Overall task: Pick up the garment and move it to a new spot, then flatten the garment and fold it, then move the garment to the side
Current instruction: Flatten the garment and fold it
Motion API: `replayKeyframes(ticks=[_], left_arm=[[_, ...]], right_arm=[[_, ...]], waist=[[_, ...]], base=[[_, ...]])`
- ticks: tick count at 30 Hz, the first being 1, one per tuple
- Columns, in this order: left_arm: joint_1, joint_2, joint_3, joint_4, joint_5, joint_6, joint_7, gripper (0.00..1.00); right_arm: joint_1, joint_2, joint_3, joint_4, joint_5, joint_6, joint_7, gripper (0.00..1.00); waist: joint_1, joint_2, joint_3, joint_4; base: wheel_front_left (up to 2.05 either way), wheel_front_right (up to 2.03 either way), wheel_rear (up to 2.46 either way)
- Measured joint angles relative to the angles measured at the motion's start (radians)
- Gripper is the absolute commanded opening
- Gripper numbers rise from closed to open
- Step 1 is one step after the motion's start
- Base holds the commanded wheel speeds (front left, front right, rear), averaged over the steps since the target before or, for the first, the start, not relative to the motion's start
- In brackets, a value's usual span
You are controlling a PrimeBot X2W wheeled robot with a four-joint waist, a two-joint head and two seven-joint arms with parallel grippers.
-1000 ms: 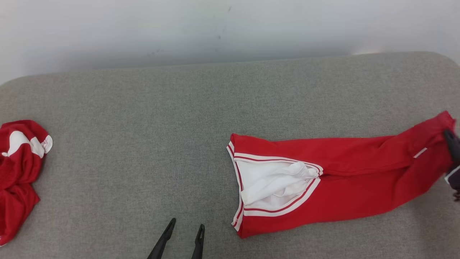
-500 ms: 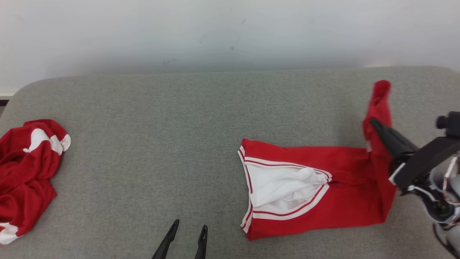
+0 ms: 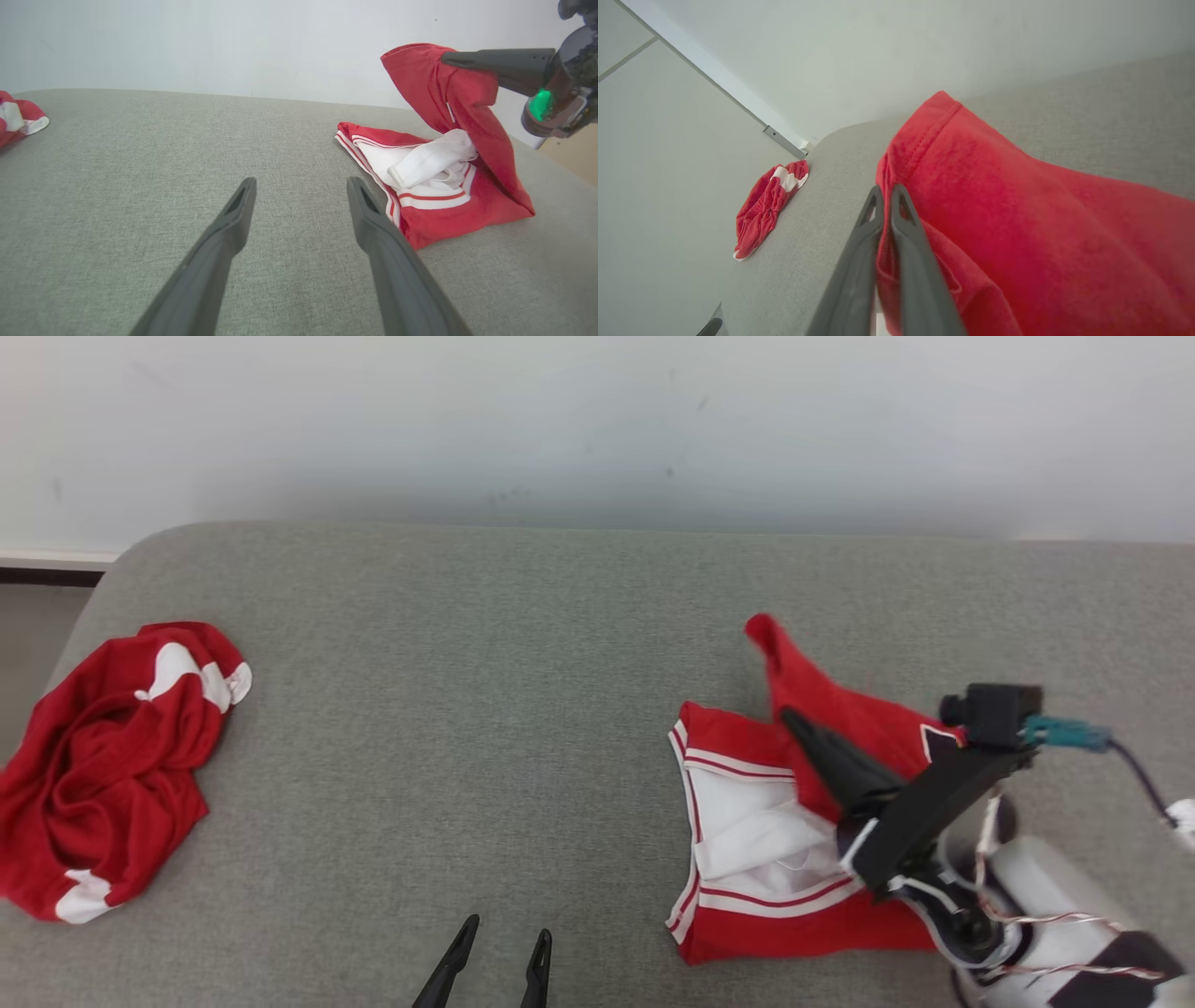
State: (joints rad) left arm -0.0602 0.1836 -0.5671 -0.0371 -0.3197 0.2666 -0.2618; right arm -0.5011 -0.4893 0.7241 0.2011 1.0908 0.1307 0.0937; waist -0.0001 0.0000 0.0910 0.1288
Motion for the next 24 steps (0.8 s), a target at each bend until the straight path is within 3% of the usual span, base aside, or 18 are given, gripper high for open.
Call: replayKeyframes(ticks=[5, 20, 21, 22, 23, 24], left_arm=[[0.010, -0.010, 0.005, 0.011, 0.003, -0.016, 0.000, 1.00], [0.019, -0.034, 0.031, 0.033, 0.016, -0.046, 0.000, 1.00], [0.019, -0.035, 0.034, 0.033, 0.017, -0.046, 0.000, 1.00], [0.019, -0.036, 0.037, 0.033, 0.019, -0.046, 0.000, 1.00], [0.019, -0.038, 0.039, 0.032, 0.021, -0.046, 0.000, 1.00], [0.019, -0.040, 0.041, 0.032, 0.022, -0.047, 0.000, 1.00]], right_arm=[[0.020, 0.086, 0.006, 0.030, -0.023, 0.000, 0.030, 0.00], [0.041, 0.217, 0.027, 0.220, -0.102, 0.000, 0.051, 0.00], [0.040, 0.222, 0.026, 0.229, -0.102, 0.000, 0.051, 0.09], [0.040, 0.225, 0.025, 0.238, -0.107, 0.000, 0.045, 0.36], [0.040, 0.228, 0.024, 0.244, -0.111, 0.000, 0.037, 1.00], [0.038, 0.231, 0.021, 0.249, -0.112, 0.000, 0.032, 1.00]], waist=[[0.0000, 0.0000, -0.003, 0.030], [0.0001, 0.0000, 0.000, 0.074], [0.0002, 0.0000, 0.001, 0.072], [0.0001, 0.0000, 0.001, 0.071], [0.0001, 0.0000, 0.002, 0.069], [0.0001, 0.0000, 0.002, 0.067]], base=[[0.00, 0.00, 0.00], [0.00, 0.00, 0.00], [0.00, 0.00, 0.00], [0.00, 0.00, 0.00], [0.00, 0.00, 0.00], [0.00, 0.00, 0.00]])
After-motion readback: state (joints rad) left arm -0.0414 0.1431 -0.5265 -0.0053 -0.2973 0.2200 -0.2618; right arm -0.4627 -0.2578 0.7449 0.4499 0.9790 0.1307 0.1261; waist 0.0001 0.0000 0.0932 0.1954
